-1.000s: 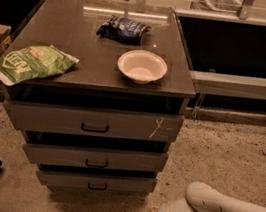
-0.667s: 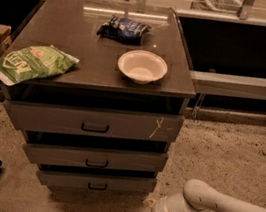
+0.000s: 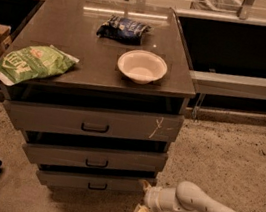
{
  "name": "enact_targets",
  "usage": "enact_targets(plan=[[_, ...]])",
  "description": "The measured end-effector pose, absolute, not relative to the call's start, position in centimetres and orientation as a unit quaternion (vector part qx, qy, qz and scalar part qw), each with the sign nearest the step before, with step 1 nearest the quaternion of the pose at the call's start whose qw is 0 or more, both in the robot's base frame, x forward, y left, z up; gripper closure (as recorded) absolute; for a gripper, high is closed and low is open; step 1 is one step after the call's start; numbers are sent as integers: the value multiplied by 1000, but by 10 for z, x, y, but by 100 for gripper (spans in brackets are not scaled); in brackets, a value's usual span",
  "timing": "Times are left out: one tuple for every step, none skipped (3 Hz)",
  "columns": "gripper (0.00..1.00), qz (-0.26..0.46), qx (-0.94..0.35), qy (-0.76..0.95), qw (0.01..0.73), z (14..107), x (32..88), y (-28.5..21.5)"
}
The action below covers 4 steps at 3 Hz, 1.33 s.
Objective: Open bottom drawer
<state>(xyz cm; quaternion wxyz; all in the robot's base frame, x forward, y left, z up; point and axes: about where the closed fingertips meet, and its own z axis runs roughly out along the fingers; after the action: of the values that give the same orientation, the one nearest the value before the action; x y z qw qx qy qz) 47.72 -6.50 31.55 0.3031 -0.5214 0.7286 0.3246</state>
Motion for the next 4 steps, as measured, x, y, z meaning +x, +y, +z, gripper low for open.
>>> enact_targets(plan=[[0, 332, -491, 716, 369, 288, 512, -57], [0, 324, -468, 725, 387, 275, 536, -72], [0, 270, -528, 730, 339, 270, 533, -73], [0, 173, -611, 719, 284, 246, 545, -86]])
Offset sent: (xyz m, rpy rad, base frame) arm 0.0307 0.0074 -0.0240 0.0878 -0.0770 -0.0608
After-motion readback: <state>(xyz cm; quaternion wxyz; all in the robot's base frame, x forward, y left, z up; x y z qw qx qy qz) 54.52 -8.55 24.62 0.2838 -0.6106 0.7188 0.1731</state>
